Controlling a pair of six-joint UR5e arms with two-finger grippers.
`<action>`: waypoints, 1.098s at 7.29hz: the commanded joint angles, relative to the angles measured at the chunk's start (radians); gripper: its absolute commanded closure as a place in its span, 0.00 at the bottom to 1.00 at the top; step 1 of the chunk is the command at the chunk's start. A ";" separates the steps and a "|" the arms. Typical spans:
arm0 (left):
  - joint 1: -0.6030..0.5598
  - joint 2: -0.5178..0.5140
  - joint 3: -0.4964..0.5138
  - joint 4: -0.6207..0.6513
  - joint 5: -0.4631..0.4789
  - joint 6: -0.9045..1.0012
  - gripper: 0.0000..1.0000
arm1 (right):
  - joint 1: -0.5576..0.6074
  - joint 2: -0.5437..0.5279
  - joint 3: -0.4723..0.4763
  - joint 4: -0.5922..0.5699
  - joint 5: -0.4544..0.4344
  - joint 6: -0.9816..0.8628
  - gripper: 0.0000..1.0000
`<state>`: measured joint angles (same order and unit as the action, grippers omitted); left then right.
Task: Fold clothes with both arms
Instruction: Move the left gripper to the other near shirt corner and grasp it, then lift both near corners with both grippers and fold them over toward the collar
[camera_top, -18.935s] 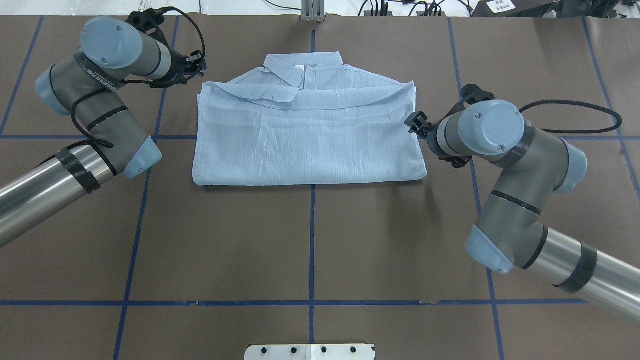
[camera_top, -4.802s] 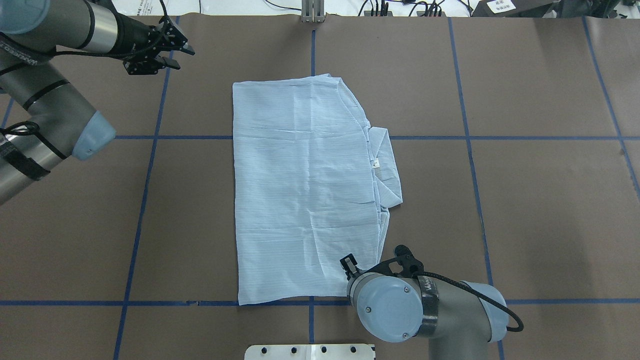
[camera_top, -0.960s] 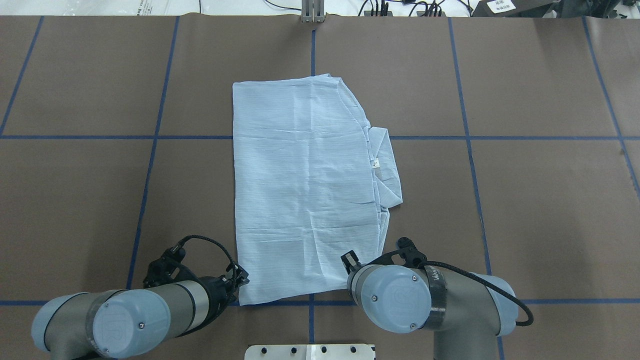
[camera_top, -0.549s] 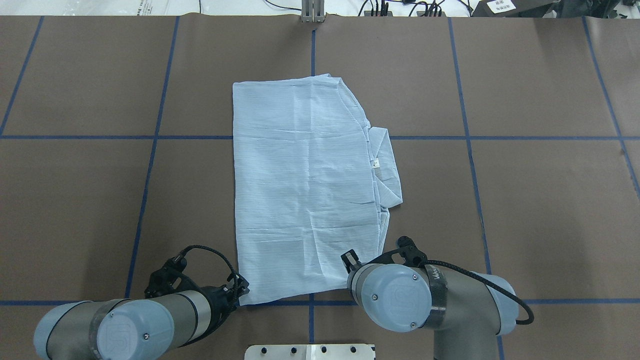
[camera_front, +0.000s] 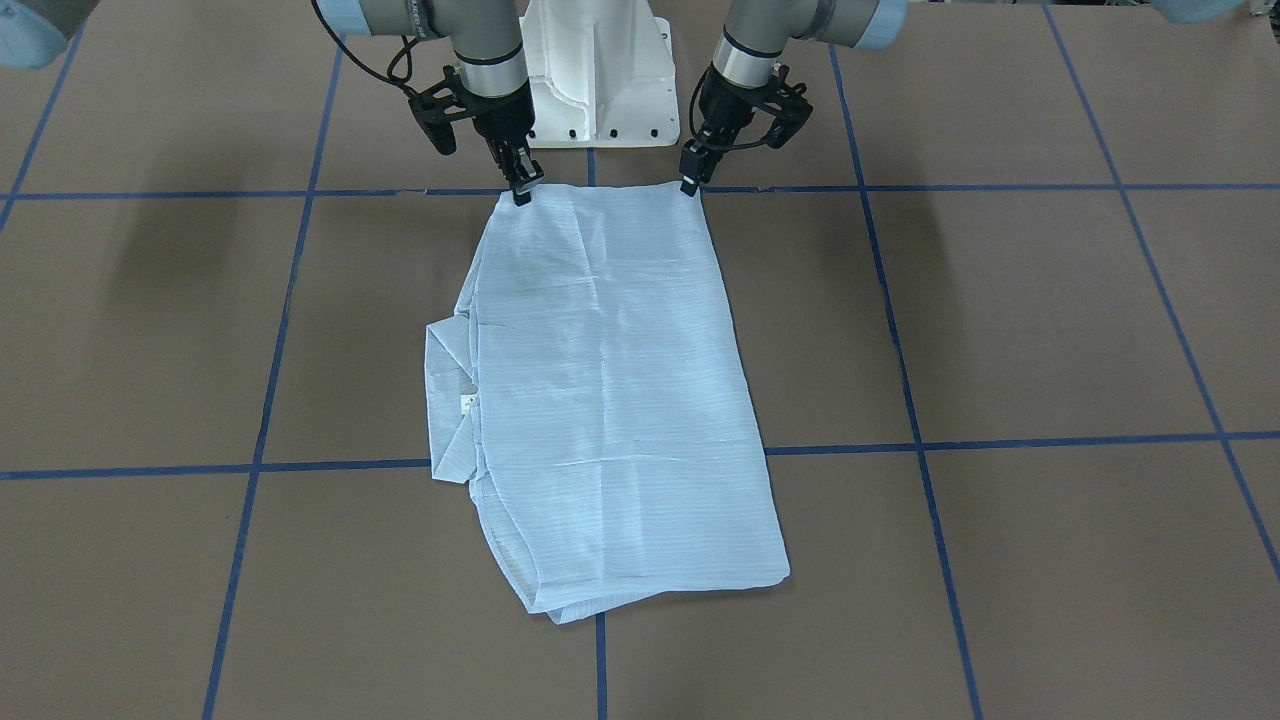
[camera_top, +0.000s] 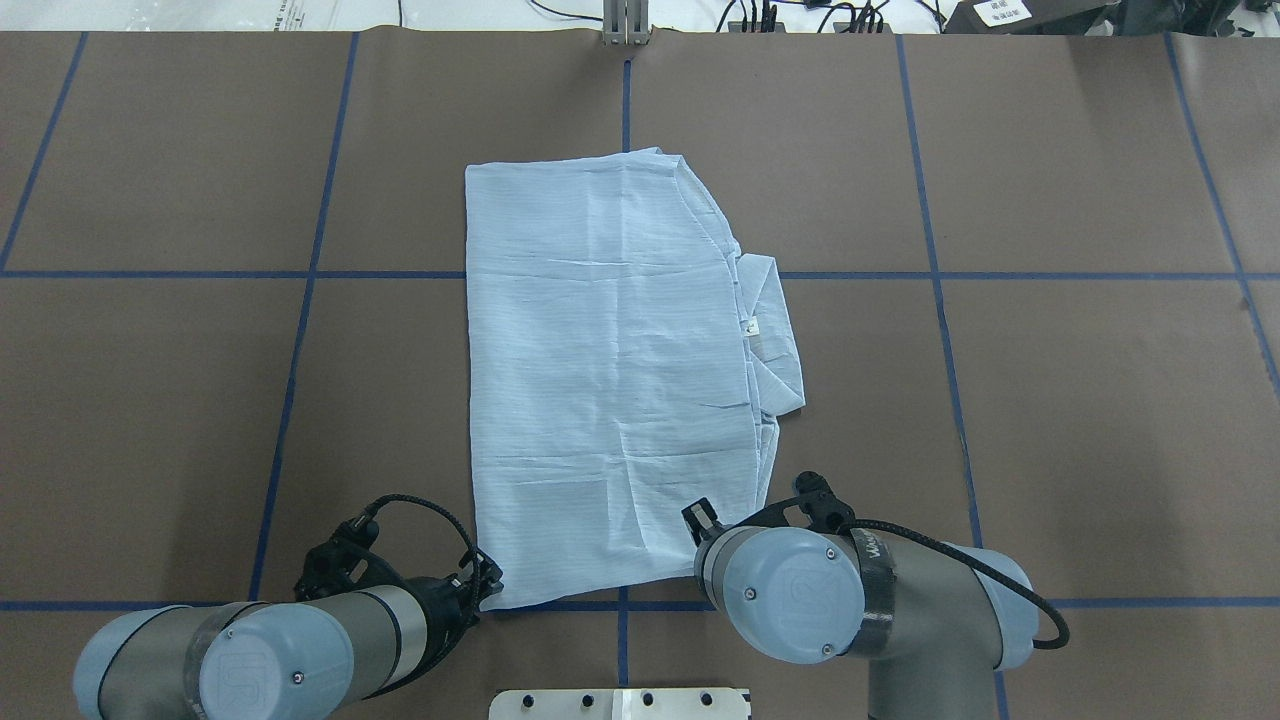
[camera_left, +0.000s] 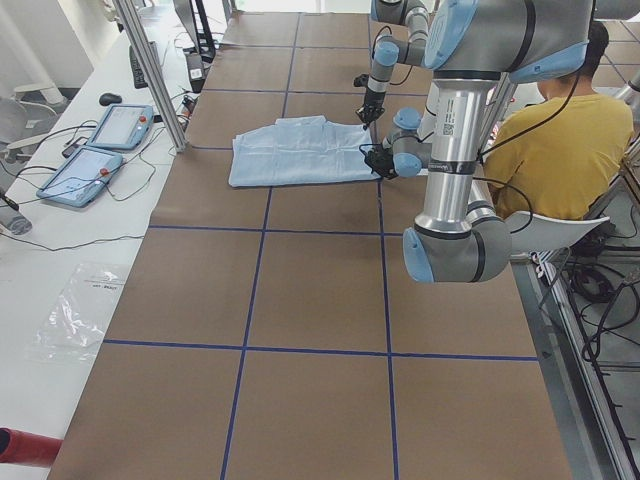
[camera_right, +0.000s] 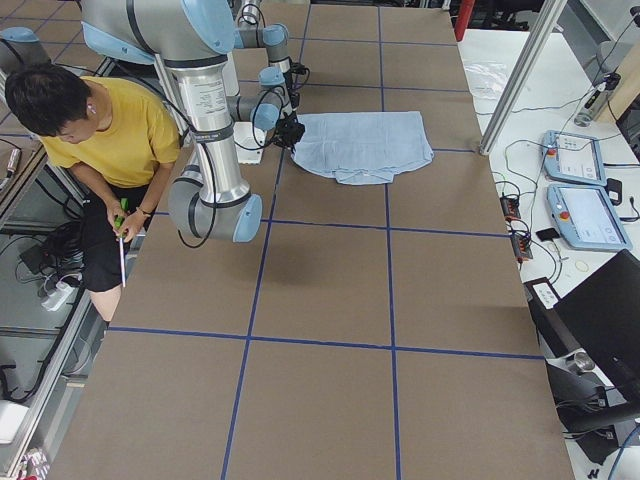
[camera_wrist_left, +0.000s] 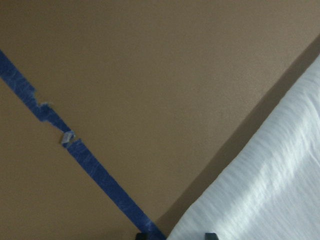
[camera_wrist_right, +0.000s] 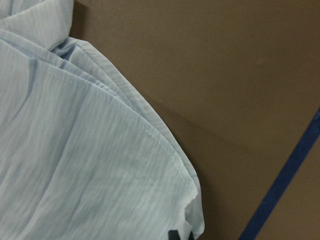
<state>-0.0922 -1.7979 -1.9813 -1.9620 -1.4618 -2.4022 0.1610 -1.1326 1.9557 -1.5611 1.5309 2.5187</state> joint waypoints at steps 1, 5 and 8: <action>0.003 -0.001 0.004 0.000 0.000 0.000 0.54 | 0.000 0.002 0.000 0.000 0.000 0.000 1.00; 0.003 -0.001 -0.002 0.000 0.003 -0.002 1.00 | 0.000 0.001 -0.001 0.001 0.000 0.000 1.00; -0.004 0.003 -0.072 0.000 0.003 0.000 1.00 | -0.002 -0.001 0.002 0.001 -0.002 0.000 1.00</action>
<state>-0.0914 -1.7993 -2.0088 -1.9620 -1.4589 -2.4028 0.1603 -1.1324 1.9556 -1.5601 1.5306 2.5184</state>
